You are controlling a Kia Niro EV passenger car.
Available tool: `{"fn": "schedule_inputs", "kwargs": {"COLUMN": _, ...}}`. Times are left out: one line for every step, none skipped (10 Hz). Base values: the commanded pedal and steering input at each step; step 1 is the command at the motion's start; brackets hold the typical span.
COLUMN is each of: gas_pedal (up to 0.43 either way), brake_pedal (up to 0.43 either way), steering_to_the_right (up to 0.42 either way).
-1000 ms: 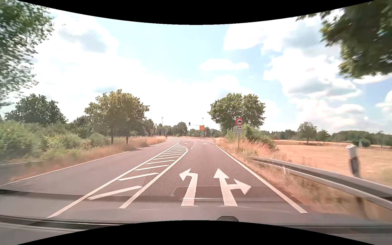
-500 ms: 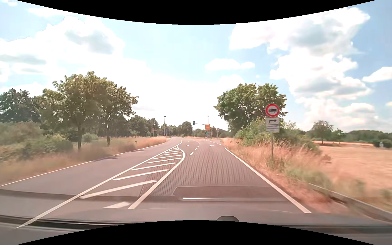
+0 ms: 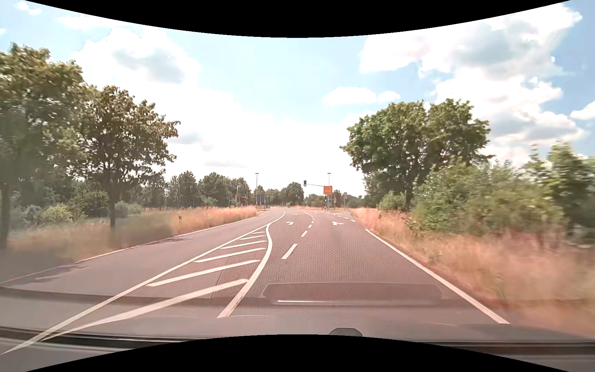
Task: Follow the waypoints while adhering to traffic rules and regulations
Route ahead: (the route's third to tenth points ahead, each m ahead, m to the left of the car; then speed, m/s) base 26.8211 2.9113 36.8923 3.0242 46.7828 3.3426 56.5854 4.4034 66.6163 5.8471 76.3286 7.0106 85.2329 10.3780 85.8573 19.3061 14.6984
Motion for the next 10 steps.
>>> {"fn": "schedule_inputs", "kwargs": {"gas_pedal": 0.000, "brake_pedal": 0.079, "steering_to_the_right": -0.033}}
{"fn": "schedule_inputs", "kwargs": {"gas_pedal": 0.000, "brake_pedal": 0.098, "steering_to_the_right": -0.032}}
{"fn": "schedule_inputs", "kwargs": {"gas_pedal": 0.000, "brake_pedal": 0.104, "steering_to_the_right": -0.031}}
{"fn": "schedule_inputs", "kwargs": {"gas_pedal": 0.000, "brake_pedal": 0.104, "steering_to_the_right": -0.029}}
{"fn": "schedule_inputs", "kwargs": {"gas_pedal": 0.000, "brake_pedal": 0.116, "steering_to_the_right": -0.028}}
{"fn": "schedule_inputs", "kwargs": {"gas_pedal": 0.000, "brake_pedal": 0.122, "steering_to_the_right": -0.027}}
{"fn": "schedule_inputs", "kwargs": {"gas_pedal": 0.000, "brake_pedal": 0.128, "steering_to_the_right": -0.024}}
{"fn": "schedule_inputs", "kwargs": {"gas_pedal": 0.000, "brake_pedal": 0.134, "steering_to_the_right": -0.020}}
{"fn": "schedule_inputs", "kwargs": {"gas_pedal": 0.000, "brake_pedal": 0.140, "steering_to_the_right": -0.017}}
{"fn": "schedule_inputs", "kwargs": {"gas_pedal": 0.000, "brake_pedal": 0.152, "steering_to_the_right": -0.013}}
